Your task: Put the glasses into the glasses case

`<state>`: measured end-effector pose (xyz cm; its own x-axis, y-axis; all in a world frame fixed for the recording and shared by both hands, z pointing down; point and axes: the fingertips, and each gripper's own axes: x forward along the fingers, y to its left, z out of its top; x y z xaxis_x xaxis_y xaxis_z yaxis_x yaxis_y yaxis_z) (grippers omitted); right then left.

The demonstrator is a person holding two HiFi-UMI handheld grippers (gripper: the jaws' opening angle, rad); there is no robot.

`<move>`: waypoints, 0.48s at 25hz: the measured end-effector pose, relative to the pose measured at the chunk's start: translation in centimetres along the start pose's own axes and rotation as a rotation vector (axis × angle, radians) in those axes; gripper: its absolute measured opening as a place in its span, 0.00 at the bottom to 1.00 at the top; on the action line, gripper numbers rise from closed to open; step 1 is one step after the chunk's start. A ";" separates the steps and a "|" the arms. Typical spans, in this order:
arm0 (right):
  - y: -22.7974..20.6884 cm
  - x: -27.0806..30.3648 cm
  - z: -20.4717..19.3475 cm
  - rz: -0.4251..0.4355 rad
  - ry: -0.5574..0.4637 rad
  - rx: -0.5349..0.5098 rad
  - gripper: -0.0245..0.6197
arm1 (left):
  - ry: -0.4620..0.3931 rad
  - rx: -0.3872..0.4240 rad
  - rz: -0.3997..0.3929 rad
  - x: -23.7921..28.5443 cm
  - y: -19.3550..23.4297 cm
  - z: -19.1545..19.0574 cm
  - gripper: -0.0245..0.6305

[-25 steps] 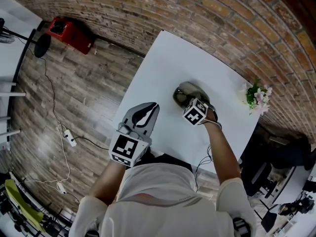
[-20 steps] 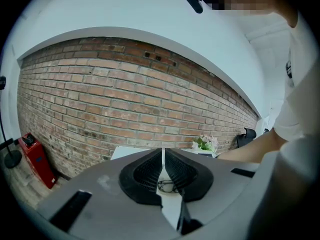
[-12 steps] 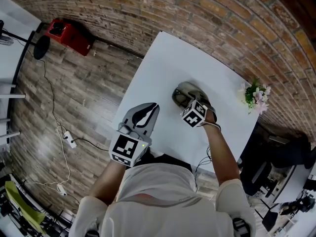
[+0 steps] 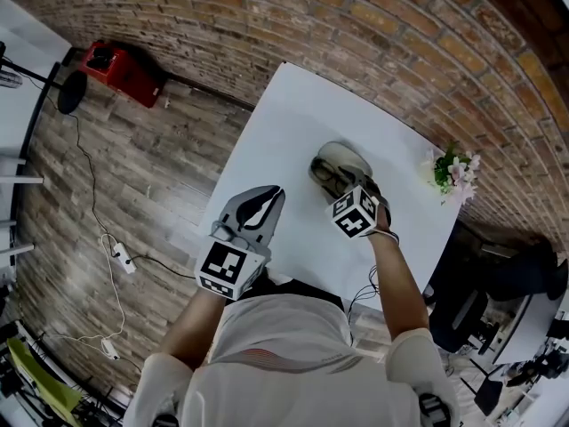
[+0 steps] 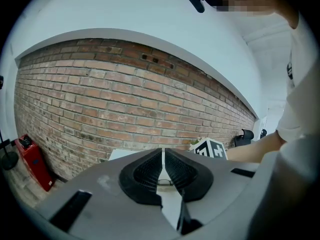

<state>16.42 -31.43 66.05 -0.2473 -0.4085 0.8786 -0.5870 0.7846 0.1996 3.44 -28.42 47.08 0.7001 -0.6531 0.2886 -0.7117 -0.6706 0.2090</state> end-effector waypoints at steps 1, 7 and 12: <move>-0.3 -0.7 0.3 -0.008 -0.023 0.025 0.50 | -0.002 0.002 -0.004 0.0 -0.1 0.2 0.08; -3.3 -7.5 2.4 -0.079 -0.232 0.239 0.45 | -0.031 0.025 -0.033 0.4 -1.1 1.9 0.08; -6.1 -16.0 3.3 -0.196 -0.479 0.391 0.37 | -0.073 0.052 -0.050 0.9 -2.0 4.2 0.08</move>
<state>21.37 -31.24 49.36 -0.3705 -0.7606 0.5332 -0.8711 0.4838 0.0848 5.77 -29.17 42.99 0.7383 -0.6410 0.2098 -0.6733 -0.7190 0.1722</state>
